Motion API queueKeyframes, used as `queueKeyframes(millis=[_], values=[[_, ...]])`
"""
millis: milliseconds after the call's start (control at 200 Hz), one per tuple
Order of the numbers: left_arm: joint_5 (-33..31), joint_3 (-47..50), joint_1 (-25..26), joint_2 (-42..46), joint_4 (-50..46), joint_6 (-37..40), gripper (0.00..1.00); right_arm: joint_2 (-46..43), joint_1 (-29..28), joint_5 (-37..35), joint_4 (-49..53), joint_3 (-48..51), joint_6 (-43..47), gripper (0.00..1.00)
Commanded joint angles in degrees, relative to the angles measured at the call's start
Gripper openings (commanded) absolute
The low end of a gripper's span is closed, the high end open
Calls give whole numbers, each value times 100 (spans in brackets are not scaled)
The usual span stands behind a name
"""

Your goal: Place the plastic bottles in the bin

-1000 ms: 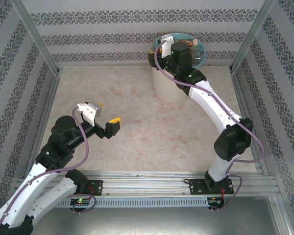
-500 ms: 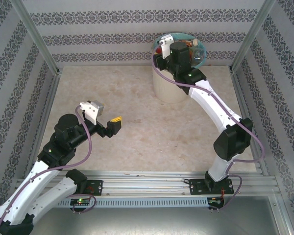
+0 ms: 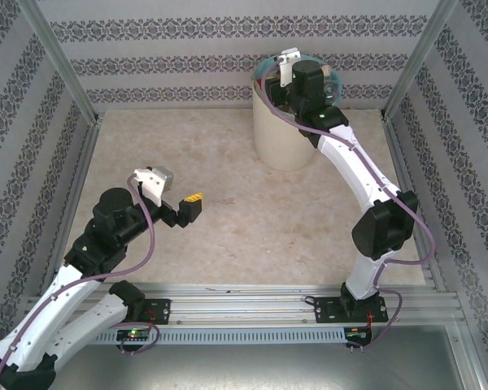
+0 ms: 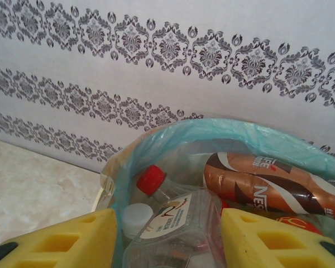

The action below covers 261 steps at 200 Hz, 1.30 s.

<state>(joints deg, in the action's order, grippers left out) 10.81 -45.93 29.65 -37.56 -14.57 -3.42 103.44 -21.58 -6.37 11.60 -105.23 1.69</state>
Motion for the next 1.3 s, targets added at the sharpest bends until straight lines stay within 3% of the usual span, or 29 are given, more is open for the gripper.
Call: queueKeyframes(millis=[0,345,630,759,1059,1299], values=[[-40,33,22,54,-91,43,100,113,203,-55,228,537,-307,52],[-45,51,20,57,-72,-12,100,-147,335,210,263,1180,-541,53],[-67,-69,17,56,-59,-68,100,-686,303,990,358,304,-1195,69],[-92,-96,23,73,30,-137,100,-1108,355,1023,113,83,-1361,71],[-50,-66,28,56,44,-179,100,-1145,1115,-35,316,-78,-1158,61],[-90,-58,20,79,-89,-150,100,-734,1681,-51,341,361,-1496,55]])
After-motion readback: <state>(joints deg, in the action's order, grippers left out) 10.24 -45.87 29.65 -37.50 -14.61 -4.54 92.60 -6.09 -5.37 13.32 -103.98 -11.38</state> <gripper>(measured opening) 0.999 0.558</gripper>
